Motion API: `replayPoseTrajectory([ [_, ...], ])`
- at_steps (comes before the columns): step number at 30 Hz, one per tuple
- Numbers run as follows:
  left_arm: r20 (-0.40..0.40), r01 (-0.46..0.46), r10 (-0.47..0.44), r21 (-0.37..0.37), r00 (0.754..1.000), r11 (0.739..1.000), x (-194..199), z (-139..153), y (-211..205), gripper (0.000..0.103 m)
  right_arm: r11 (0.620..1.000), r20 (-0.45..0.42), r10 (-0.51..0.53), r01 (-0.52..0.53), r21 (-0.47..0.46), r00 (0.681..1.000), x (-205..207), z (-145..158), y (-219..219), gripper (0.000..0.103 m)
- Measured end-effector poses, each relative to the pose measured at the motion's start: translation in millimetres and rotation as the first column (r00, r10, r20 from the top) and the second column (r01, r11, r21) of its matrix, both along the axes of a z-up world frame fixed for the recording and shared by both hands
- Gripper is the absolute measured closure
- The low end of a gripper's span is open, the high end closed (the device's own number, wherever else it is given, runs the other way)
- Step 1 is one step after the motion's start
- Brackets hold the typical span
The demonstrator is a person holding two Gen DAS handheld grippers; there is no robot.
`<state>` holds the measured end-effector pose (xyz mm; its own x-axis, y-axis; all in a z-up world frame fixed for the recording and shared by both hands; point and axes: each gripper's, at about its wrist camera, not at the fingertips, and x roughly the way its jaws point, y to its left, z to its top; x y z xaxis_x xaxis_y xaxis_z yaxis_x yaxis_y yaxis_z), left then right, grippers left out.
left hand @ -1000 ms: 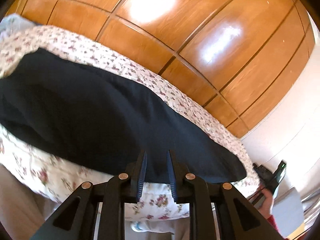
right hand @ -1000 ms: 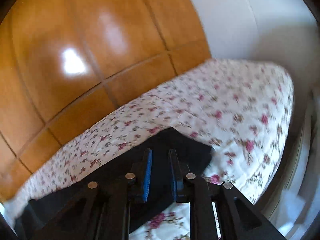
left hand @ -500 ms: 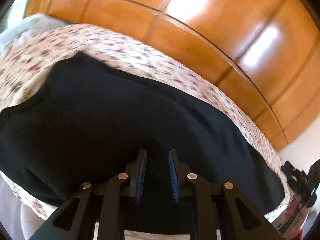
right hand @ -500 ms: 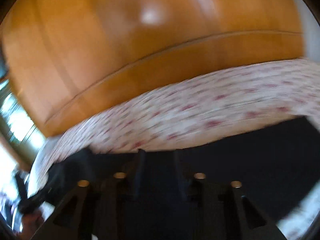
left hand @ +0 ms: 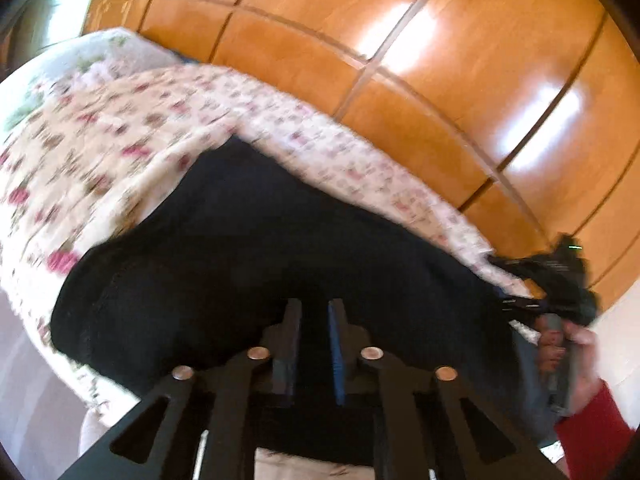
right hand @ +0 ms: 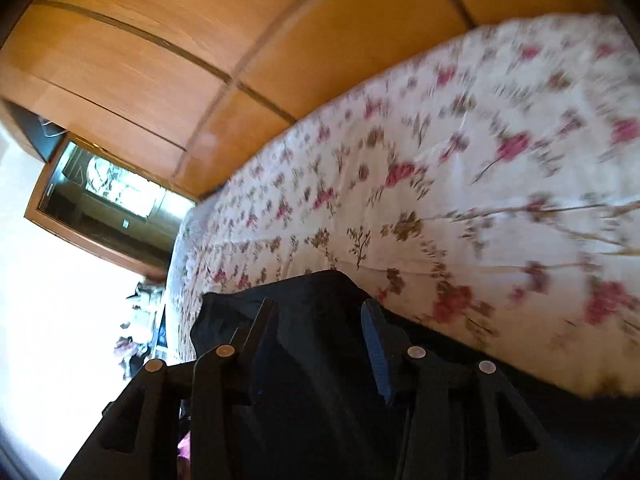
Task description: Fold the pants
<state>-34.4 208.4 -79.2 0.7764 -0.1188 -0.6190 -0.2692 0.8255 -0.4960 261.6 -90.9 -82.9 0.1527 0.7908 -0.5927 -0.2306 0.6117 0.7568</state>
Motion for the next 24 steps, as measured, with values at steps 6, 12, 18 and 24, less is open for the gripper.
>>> replayPoseTrajectory([
  [6, 0.045, 0.144, -0.143, -0.01, 0.989, 0.99, 42, 5, -26, 0.085, 0.992, -0.08, 0.13, -0.129, 0.009, 0.988, 18, -24, 40, 0.069],
  [12, -0.041, 0.087, -0.086, 0.027, 0.995, 0.996, 65, -15, -22, 0.085, 1.0, 0.023, -0.011, 0.011, -0.019, 1.0, 24, -11, 37, 0.093],
  [18, -0.049, 0.043, -0.039, 0.099, 0.998, 0.994, 66, -33, -13, 0.09, 0.982, 0.119, -0.073, 0.092, -0.164, 0.99, 36, -27, 43, 0.101],
  [24, -0.037, 0.063, -0.061, 0.053, 0.997, 0.997, 59, -30, -6, 0.09, 0.982, 0.192, -0.158, 0.174, -0.073, 0.969, 24, -7, 13, 0.097],
])
